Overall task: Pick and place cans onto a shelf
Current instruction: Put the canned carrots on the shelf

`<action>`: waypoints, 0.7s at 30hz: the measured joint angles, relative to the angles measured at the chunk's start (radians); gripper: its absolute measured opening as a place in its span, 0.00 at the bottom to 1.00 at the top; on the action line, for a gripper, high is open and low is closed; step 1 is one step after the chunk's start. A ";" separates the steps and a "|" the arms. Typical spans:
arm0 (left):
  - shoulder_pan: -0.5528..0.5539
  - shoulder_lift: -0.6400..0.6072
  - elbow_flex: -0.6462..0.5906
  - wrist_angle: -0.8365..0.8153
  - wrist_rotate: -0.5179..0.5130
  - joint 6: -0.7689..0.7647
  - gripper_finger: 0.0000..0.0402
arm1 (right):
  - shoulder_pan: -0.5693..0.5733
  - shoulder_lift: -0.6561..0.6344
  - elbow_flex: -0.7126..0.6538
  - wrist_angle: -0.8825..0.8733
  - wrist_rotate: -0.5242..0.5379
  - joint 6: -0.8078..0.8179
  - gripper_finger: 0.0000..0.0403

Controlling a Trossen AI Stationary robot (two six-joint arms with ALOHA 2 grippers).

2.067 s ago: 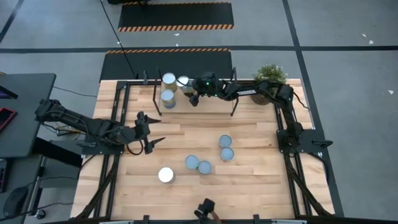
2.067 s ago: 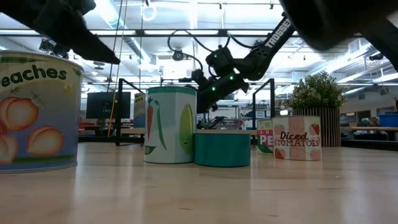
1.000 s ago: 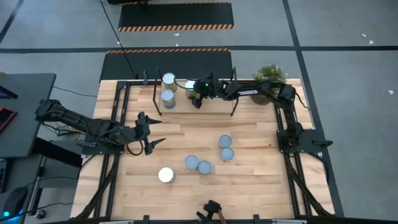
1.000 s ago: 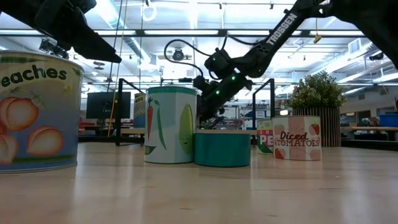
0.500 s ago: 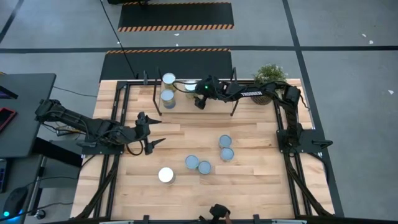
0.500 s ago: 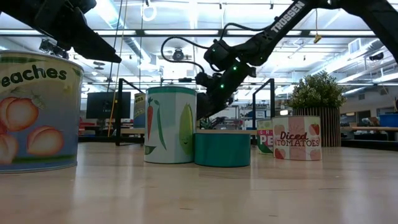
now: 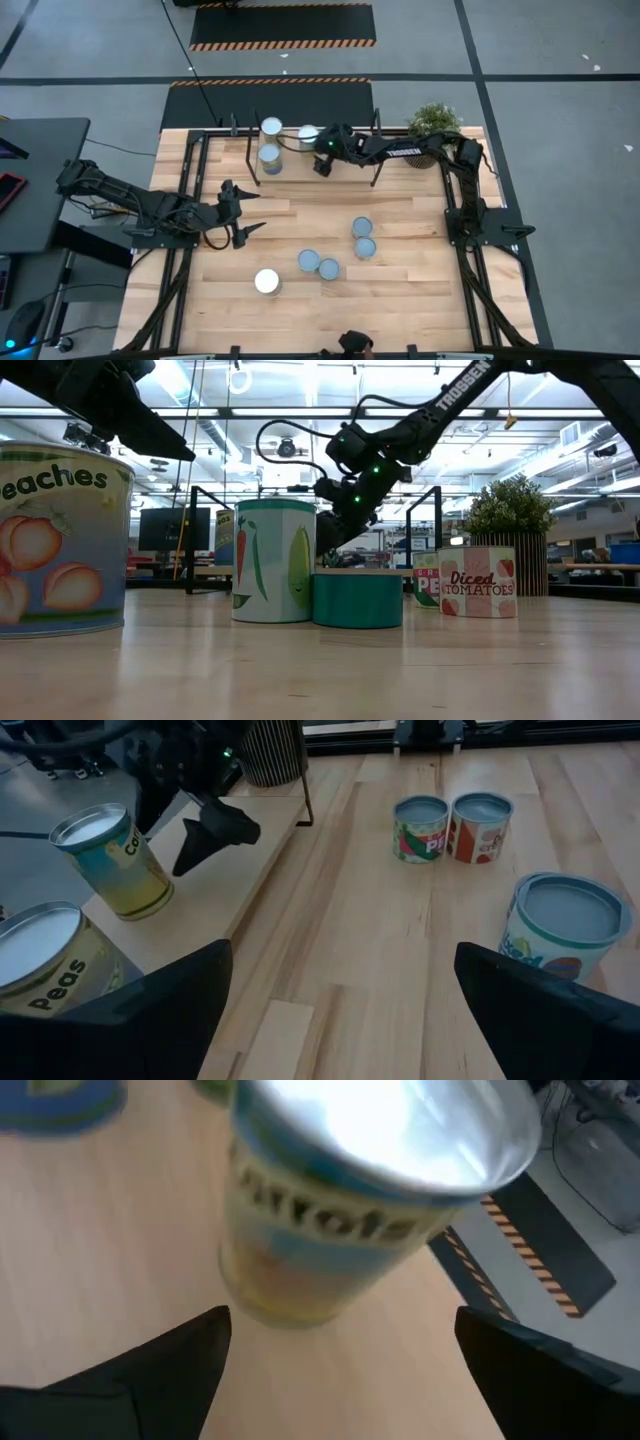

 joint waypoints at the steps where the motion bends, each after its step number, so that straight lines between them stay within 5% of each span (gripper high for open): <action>1: 0.000 0.000 0.000 0.000 0.000 0.000 0.96 | 0.003 0.000 0.000 -0.014 0.020 0.000 0.98; 9: 0.006 0.000 0.000 0.005 0.000 0.000 0.96 | 0.017 0.000 0.000 -0.044 0.254 0.001 0.98; 21: 0.006 0.000 0.000 0.008 0.000 0.000 0.96 | 0.014 0.000 0.000 0.069 0.143 -0.027 0.98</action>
